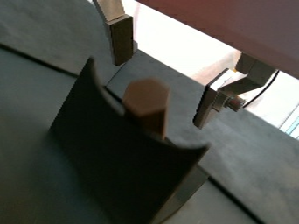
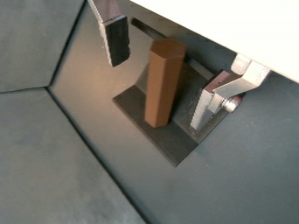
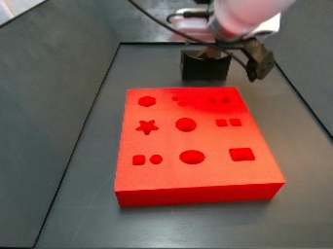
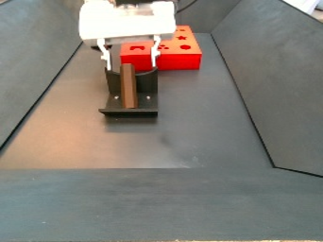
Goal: Pick up the hexagon object. Move up. Place the hexagon object on the fixture. Regrasp the hexagon object. Move to above the board. Insert the hexagon object.
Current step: Regrasp the hexagon object, then move to above the board.
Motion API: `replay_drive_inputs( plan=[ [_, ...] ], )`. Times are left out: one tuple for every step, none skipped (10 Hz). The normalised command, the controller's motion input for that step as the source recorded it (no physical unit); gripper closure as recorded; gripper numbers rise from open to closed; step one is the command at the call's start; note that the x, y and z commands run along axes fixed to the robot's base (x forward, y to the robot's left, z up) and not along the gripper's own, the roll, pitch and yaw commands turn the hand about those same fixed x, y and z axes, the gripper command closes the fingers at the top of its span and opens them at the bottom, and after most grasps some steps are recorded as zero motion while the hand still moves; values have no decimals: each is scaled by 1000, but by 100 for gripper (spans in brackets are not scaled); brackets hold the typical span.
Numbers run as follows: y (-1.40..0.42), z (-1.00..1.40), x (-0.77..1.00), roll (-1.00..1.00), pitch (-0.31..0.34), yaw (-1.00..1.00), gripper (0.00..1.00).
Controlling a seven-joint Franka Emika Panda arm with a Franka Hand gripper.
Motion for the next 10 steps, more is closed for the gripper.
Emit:
replay_drive_inputs(
  plan=[
    [2, -592, 83, 64, 0, 23, 0],
    [0, -459, 77, 61, 0, 33, 0],
    [0, -285, 77, 62, -5, 43, 0],
    [-8, -196, 41, 58, 6, 47, 0],
    [-16, -171, 13, 63, 0, 37, 0],
    [-16, -170, 13, 63, 0, 37, 0],
    [-16, -171, 13, 63, 0, 37, 0],
    [0, 0, 0, 0, 0, 0, 100],
    [-213, 1000, 93, -54, 167, -5, 100],
    [-212, 1000, 92, -52, 171, -7, 100]
  ],
)
